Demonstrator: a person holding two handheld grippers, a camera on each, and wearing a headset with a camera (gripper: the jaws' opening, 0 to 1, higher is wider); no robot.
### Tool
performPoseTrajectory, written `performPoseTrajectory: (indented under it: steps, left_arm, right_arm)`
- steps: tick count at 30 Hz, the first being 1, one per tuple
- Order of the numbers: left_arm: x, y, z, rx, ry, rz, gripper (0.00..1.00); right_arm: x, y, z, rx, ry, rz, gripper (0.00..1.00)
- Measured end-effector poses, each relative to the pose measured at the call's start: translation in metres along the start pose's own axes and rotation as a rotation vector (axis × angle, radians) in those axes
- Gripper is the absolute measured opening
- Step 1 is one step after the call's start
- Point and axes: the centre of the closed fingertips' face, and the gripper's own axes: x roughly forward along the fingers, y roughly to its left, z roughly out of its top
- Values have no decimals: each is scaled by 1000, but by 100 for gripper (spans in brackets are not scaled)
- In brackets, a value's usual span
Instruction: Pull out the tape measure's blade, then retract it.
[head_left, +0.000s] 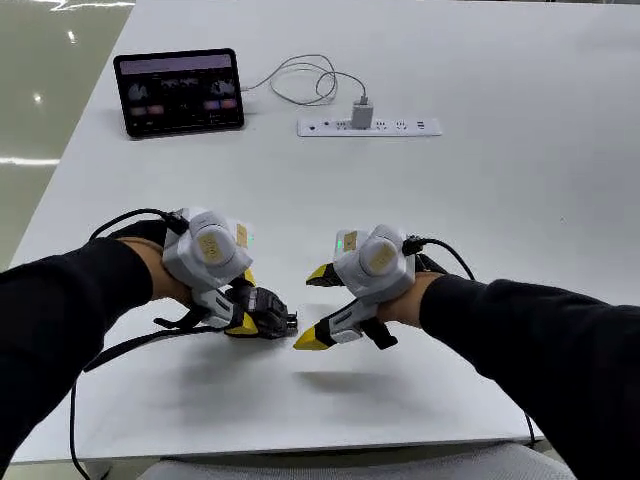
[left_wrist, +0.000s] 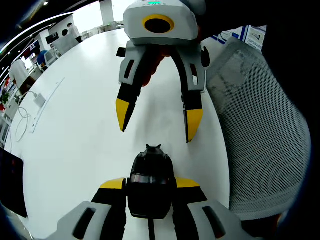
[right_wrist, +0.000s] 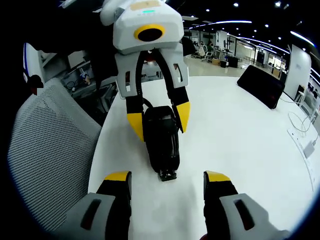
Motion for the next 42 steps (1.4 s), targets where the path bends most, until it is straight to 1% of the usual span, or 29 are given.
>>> performPoseTrajectory:
  steps: [1, 3, 4, 7, 8, 9, 12, 14, 23, 26, 28, 29, 32, 36, 37, 38, 40, 42]
  left_arm:
    - [0, 1, 0, -1, 1, -1, 32]
    - [0, 1, -1, -4, 4, -1, 31]
    - [0, 1, -1, -3, 4, -1, 31]
    - [0, 0, -1, -8, 3, -5, 31]
    - [0, 0, -1, -10, 3, -7, 31]
    - [0, -1, 0, -10, 5, -9, 31]
    - [1, 0, 0, -10, 12, -10, 31]
    - [1, 0, 0, -7, 13, -9, 31]
    - [2, 1, -1, -10, 8, -9, 31]
    - [2, 1, -1, -12, 7, -10, 31]
    - [2, 1, -2, -13, 7, -12, 31]
    - [2, 0, -1, -13, 8, -12, 31]
    - [2, 0, -1, -13, 7, -13, 31]
    - [1, 0, -2, -10, -3, -16, 31]
    - [1, -1, -2, -6, -6, -17, 31]
    - [1, -1, -1, -2, -7, -16, 31]
    - [0, -1, -1, -10, -10, -13, 31]
    - [0, -1, -1, -17, -12, -11, 31]
  right_arm:
    - [2, 1, -3, -13, 16, 2, 50]
    - [7, 4, -7, -21, 29, 13, 48]
    - [10, 5, -9, -42, 45, 18, 46]
    - [15, 6, -7, -43, 43, 19, 40]
    - [16, 4, -7, -50, 49, 14, 37]
    - [17, 4, -7, -54, 52, 19, 35]
    - [21, 3, -9, -75, 70, 32, 32]
    - [22, 2, -10, -74, 73, 34, 31]
    - [29, 3, -16, -99, 99, 47, 17]
    - [31, 0, -14, -112, 96, 29, 12]
    - [32, 0, -14, -98, 99, 31, 12]
    - [32, 0, -14, -100, 98, 32, 12]
    - [32, 1, -13, -140, 89, 38, 11]
    - [30, 1, -14, -145, 73, 39, 9]
    - [30, 2, -13, -133, 69, 44, 9]
    - [30, 1, -13, -132, 71, 44, 9]
    - [30, 1, -13, -144, 76, 39, 8]
    - [30, 0, -13, -140, 77, 37, 8]
